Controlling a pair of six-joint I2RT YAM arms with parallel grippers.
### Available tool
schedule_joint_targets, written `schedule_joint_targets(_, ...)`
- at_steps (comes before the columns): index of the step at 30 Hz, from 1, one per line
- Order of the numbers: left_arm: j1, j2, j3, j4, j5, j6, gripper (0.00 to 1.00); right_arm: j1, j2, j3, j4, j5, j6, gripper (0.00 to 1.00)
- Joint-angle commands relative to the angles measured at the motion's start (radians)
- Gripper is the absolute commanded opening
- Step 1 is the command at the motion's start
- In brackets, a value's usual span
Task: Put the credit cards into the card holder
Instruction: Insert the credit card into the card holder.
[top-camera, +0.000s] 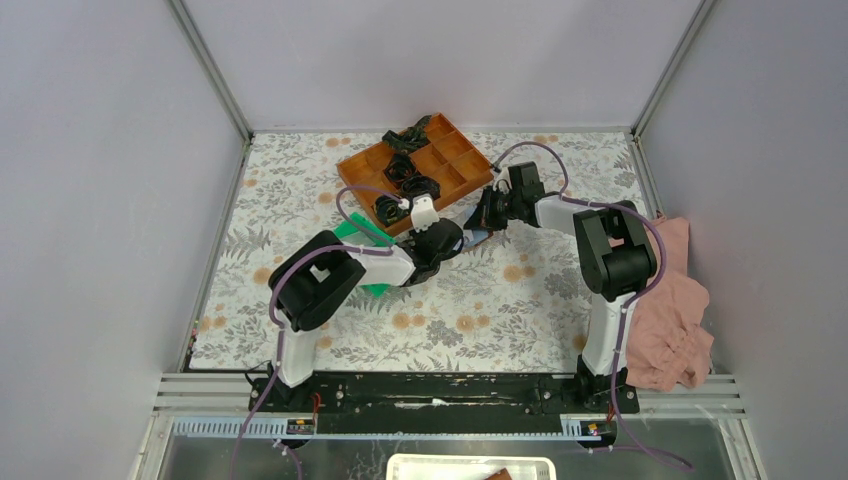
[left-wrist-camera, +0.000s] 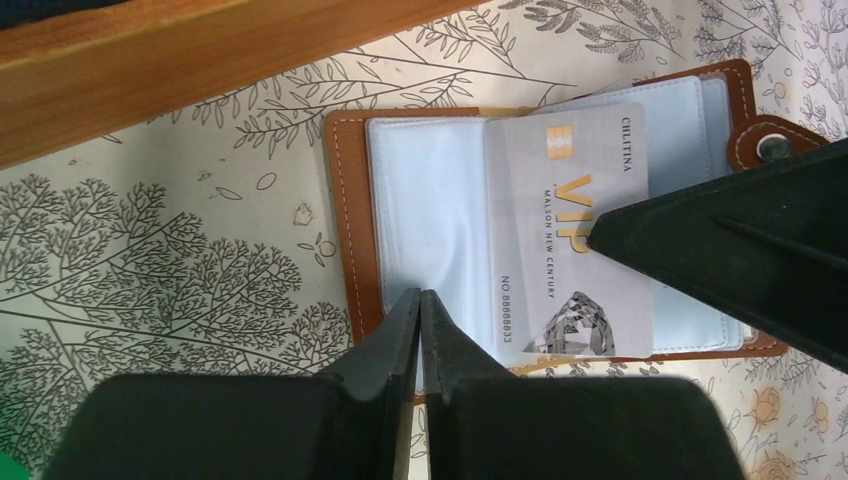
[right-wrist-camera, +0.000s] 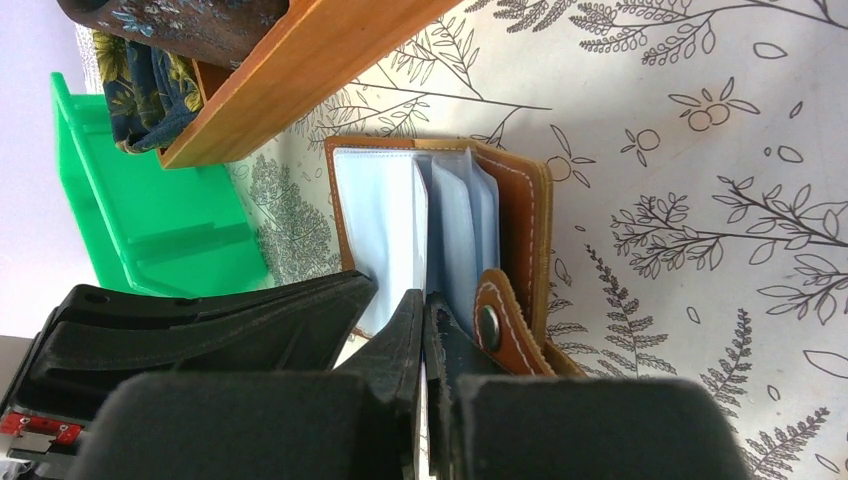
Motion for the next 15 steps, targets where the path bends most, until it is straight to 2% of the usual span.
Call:
schedule_joint_targets(1, 0.012, 0.053, -0.08, -0.295, -0.028, 0.037, 0.09, -0.005, 0.02, 0.003, -0.009, -0.003, -0.012, 0.0)
schedule_joint_targets(15, 0.01, 0.008, -0.095, -0.331, -0.06, 0.016, 0.12, -0.003, 0.043, 0.011, -0.059, 0.068, -0.05, 0.0)
